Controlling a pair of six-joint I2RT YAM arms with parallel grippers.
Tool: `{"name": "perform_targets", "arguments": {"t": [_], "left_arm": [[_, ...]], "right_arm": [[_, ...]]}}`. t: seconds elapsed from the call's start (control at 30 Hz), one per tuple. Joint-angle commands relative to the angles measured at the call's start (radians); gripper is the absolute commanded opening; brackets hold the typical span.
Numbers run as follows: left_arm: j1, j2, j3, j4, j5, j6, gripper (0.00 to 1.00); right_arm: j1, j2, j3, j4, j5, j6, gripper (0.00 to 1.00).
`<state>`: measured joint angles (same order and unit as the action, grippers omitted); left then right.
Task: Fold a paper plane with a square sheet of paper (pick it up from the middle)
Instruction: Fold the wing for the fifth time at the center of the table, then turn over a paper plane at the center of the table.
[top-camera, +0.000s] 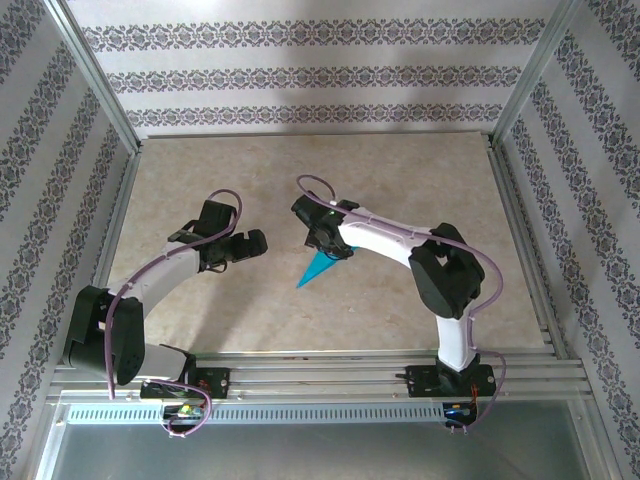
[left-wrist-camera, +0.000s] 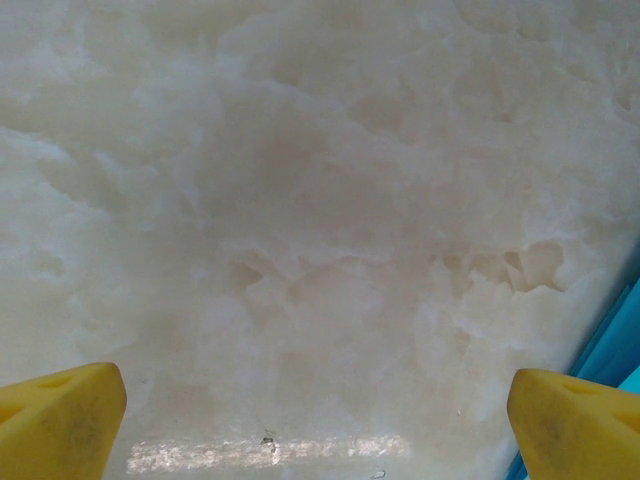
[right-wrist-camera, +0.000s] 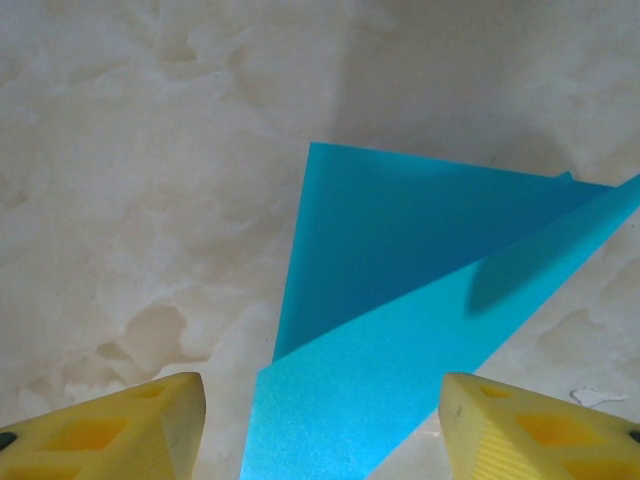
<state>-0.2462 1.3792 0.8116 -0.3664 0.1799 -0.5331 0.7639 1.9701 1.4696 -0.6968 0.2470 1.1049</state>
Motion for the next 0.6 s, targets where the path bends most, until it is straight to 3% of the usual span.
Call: {"name": "perform_targets", "arguments": {"t": [0.0, 0.3, 0.57], "left_arm": [[0.017, -0.015, -0.010, 0.026, 0.015, 0.013, 0.98], [0.020, -0.006, -0.011, 0.026, 0.024, 0.012, 0.99], [0.020, 0.009, -0.002, 0.029, 0.035, 0.012, 0.99]], "right_arm": [[0.010, 0.053, 0.052, -0.074, 0.033, 0.025, 0.62], [0.012, 0.085, 0.087, -0.181, 0.038, 0.080, 0.61], [0.013, 0.022, 0.031, -0.208, 0.031, 0.143, 0.50]]}}
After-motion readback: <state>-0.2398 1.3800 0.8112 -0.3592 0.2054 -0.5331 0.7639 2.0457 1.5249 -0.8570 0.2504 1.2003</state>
